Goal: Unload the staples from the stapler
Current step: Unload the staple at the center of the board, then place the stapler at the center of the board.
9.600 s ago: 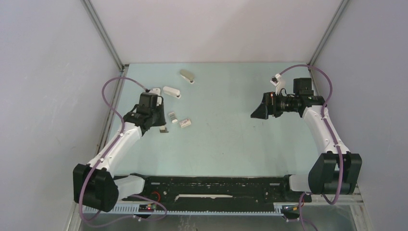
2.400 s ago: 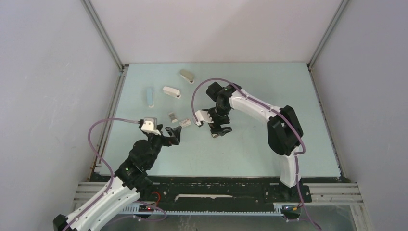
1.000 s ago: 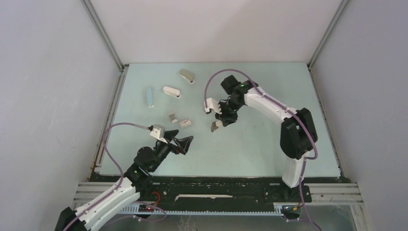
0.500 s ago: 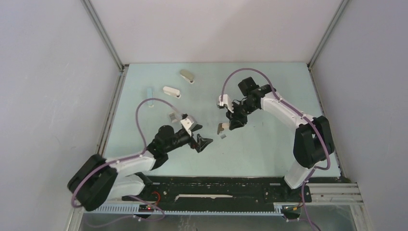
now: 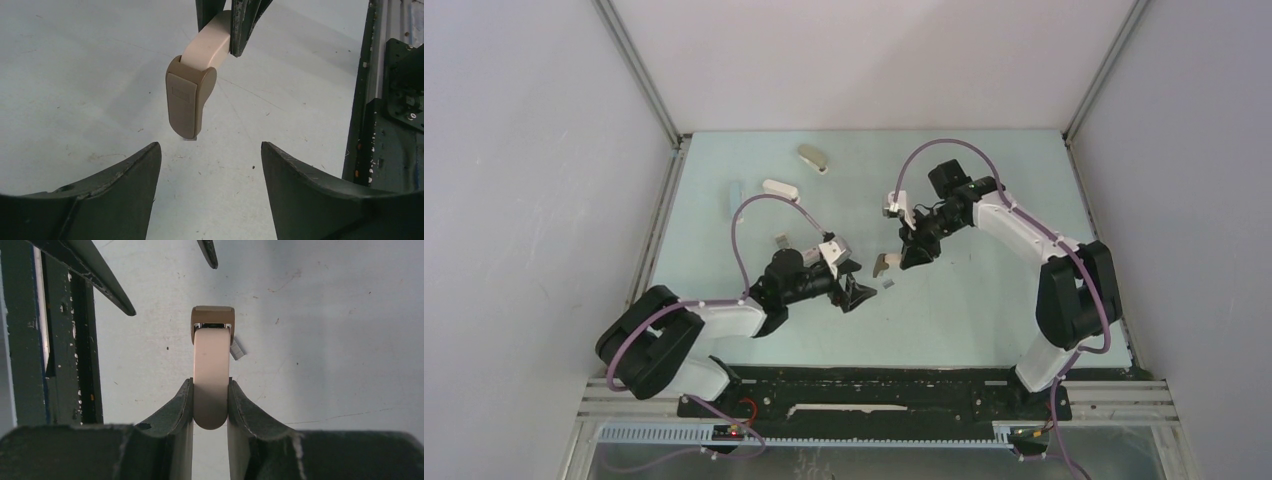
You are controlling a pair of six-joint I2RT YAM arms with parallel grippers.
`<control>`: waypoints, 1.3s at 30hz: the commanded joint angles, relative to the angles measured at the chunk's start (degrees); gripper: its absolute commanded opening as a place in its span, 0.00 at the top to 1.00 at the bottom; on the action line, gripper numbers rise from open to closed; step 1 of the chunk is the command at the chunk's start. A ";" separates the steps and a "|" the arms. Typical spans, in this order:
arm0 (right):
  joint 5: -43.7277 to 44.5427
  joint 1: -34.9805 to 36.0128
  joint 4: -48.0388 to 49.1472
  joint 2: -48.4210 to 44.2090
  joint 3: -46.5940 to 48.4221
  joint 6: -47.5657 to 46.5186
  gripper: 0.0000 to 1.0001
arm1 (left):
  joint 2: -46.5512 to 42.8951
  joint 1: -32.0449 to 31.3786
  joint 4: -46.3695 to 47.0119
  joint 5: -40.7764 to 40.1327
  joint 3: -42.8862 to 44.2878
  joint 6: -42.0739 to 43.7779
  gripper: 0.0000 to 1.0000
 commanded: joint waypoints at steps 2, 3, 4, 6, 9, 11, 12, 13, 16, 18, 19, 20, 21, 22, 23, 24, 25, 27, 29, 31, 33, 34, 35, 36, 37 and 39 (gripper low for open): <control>-5.51 -1.51 1.88 -3.56 -0.02 2.89 1.00 | -1.20 0.26 3.13 -3.70 2.87 -1.26 0.27; -5.52 -1.83 2.09 -3.61 -0.11 3.37 1.00 | -1.97 0.23 3.36 -5.11 2.47 -1.75 0.29; -5.31 -2.00 2.28 -3.73 -0.13 3.96 1.00 | -2.93 0.26 3.54 -6.25 1.78 -1.81 0.31; -4.47 -2.84 2.35 -4.27 -0.26 4.62 1.00 | -5.07 0.33 3.65 -9.00 0.67 -1.73 0.38; -1.18 -4.61 1.99 -5.26 -0.26 6.13 1.00 | -8.36 0.59 3.45 -13.69 -1.13 -1.72 0.54; 3.35 -6.49 1.03 -6.10 -0.31 6.77 1.00 | -10.88 0.66 2.43 -17.32 -1.98 -1.82 0.67; 5.54 -8.49 0.02 -6.62 -0.12 6.97 1.00 | -12.48 0.64 1.37 -19.04 -2.25 -1.79 0.71; 7.55 -10.28 -1.32 -7.02 0.13 7.11 1.00 | -13.94 0.59 -0.30 -21.35 -2.46 -1.83 0.73; 13.56 -16.58 -8.92 -6.81 2.62 7.18 1.00 | -18.47 0.68 -6.96 -29.89 -2.08 -3.05 0.76; 17.95 -20.99 -14.75 -6.17 4.48 6.57 1.00 | -20.80 0.67 -10.16 -32.58 -2.26 -3.16 0.77; 20.18 -23.03 -16.93 -5.96 5.15 6.25 1.00 | -21.87 0.71 -11.20 -33.48 -2.38 -3.39 0.77; 22.51 -25.64 -18.85 -6.01 5.73 5.72 1.00 | -22.78 0.67 -12.10 -34.08 -2.47 -3.42 0.77; 25.05 -27.89 -20.14 -6.16 6.01 5.26 1.00 | -23.44 0.66 -12.97 -34.69 -2.48 -3.38 0.77; 27.33 -29.85 -21.24 -6.30 6.28 4.63 1.00 | -24.03 0.71 -13.74 -35.25 -2.49 -3.37 0.77; 30.11 -31.56 -21.97 -6.48 6.50 3.95 1.00 | -24.50 0.69 -14.28 -35.81 -2.49 -3.37 0.77; 32.67 -33.15 -22.36 -6.44 6.69 3.37 1.00 | -24.98 0.68 -14.61 -36.08 -2.49 -3.12 0.77; 35.46 -34.46 -22.32 -6.19 6.60 2.61 1.00 | -25.29 0.71 -14.80 -36.23 -2.56 -2.94 0.77; 40.01 -36.90 -21.17 -4.63 6.50 1.10 1.00 | -25.76 0.67 -14.87 -36.65 -2.63 -2.57 0.77; 43.70 -38.75 -20.06 -1.70 7.54 0.39 1.00 | -26.00 0.68 -14.92 -36.84 -2.74 -2.38 0.77; 45.24 -39.33 -19.64 2.15 9.99 0.59 1.00 | -26.39 0.67 -14.99 -36.84 -2.88 -2.36 0.78; 46.72 -39.29 -19.60 6.22 13.28 1.47 1.00 | -27.17 0.72 -15.18 -36.91 -3.20 -2.61 0.77; 46.77 -39.16 -19.46 8.11 14.92 1.87 1.00 | -27.63 0.75 -15.26 -37.06 -3.31 -2.77 0.77; 46.90 -38.80 -19.09 10.04 16.48 2.41 1.00 | -28.16 0.67 -15.30 -37.26 -3.60 -2.97 0.77; 47.19 -38.33 -18.71 11.76 17.88 2.97 1.00 | -28.69 0.66 -15.36 -37.46 -3.84 -3.12 0.77; 47.29 -37.73 -18.38 13.44 19.27 3.52 1.00 | -29.28 0.66 -15.32 -37.70 -4.15 -3.30 0.77; 46.94 -36.44 -16.96 16.40 21.59 4.88 1.00 | -30.28 0.67 -15.42 -38.02 -4.55 -3.67 0.77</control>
